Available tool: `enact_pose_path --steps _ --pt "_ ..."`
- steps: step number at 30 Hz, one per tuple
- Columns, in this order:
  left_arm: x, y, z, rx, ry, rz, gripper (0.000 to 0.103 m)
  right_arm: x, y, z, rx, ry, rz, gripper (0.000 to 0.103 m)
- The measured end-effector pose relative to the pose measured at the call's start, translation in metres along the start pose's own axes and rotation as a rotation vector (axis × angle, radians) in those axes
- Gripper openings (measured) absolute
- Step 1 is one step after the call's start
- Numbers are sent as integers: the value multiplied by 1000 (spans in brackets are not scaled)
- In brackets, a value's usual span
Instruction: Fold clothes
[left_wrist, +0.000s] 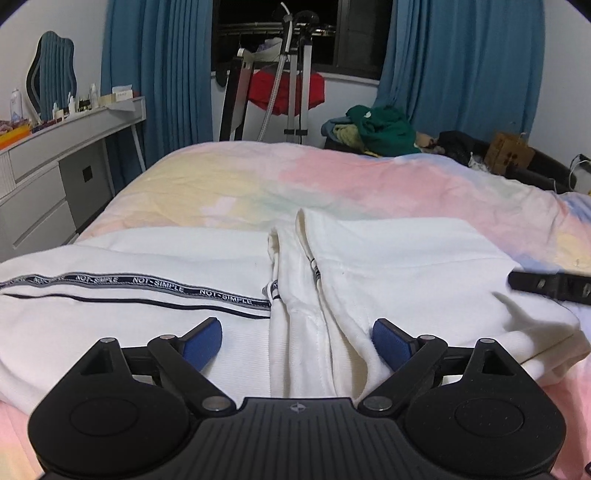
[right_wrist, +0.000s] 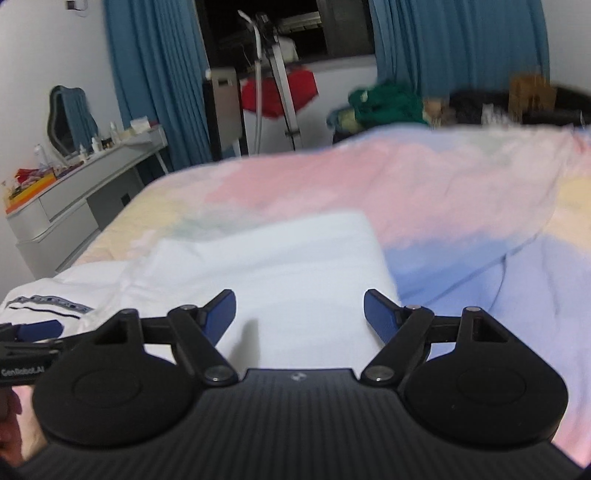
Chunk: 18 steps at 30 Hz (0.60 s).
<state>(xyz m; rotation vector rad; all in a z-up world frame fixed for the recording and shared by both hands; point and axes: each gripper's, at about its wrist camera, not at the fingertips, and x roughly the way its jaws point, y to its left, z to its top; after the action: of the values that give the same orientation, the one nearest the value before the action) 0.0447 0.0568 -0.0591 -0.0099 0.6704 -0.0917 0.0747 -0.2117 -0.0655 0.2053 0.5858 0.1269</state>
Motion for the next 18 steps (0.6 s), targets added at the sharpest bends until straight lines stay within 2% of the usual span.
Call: enact_pose_path --steps 4,7,9,14,18 --pt "4 -1 1 12 9 7 92 15 2 -14 -14 86 -4 80" --pt "-1 6 7 7 18 -6 92 13 4 -15 -11 82 1 80" --pt "-10 17 14 -35 14 -6 92 12 0 -15 13 79 11 80" --pt "-40 66 27 -229 32 16 92 13 -8 -12 41 86 19 80" --pt "-62 129 18 -453 71 32 93 14 -5 -11 14 103 8 80"
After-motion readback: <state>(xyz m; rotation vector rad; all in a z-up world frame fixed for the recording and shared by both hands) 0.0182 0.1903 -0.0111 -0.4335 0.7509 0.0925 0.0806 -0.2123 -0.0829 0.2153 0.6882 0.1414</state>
